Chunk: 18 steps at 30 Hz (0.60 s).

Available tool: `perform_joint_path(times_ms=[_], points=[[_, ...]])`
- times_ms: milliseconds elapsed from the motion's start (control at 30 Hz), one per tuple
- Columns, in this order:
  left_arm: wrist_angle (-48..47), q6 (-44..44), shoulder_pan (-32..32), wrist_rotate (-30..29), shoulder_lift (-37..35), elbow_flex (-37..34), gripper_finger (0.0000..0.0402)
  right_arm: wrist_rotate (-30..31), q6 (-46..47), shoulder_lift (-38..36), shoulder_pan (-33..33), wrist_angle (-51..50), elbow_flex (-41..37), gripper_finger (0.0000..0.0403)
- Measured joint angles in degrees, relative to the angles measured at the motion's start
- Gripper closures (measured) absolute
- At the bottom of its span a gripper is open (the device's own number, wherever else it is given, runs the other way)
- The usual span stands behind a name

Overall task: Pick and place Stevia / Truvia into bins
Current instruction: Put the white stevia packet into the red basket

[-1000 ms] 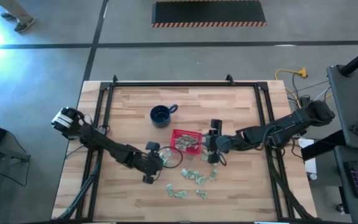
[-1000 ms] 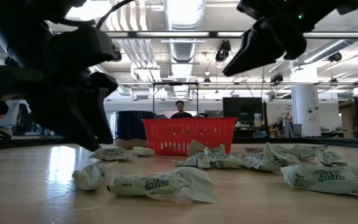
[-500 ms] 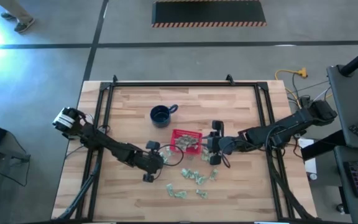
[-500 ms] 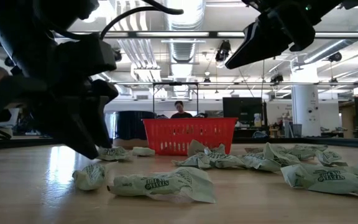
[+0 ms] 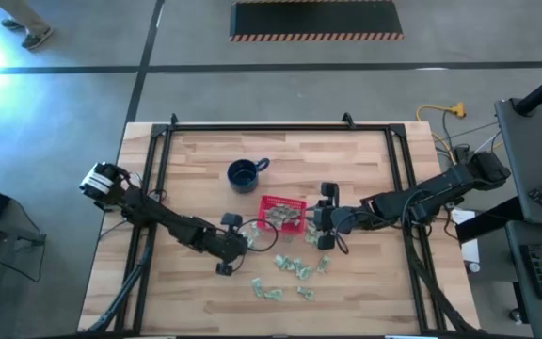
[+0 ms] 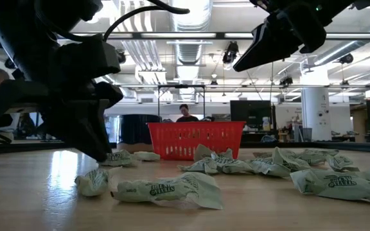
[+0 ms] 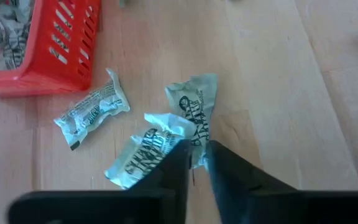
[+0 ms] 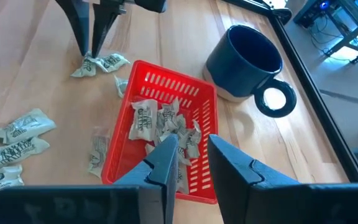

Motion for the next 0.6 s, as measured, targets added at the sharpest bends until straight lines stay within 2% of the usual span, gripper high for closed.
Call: perform_joint_path(times_ms=[100,600], points=[[0.03,0.23,0.0,-0.09,0.0,0.02,0.0397,0.0,0.27,0.0,0.0,-0.02,-0.02,0.0329],[2.35,5.14,-0.46,-0.03,-6.92,1.17,0.0393,-0.02,0.29,0.0,0.0,-0.17,-0.09,0.033]])
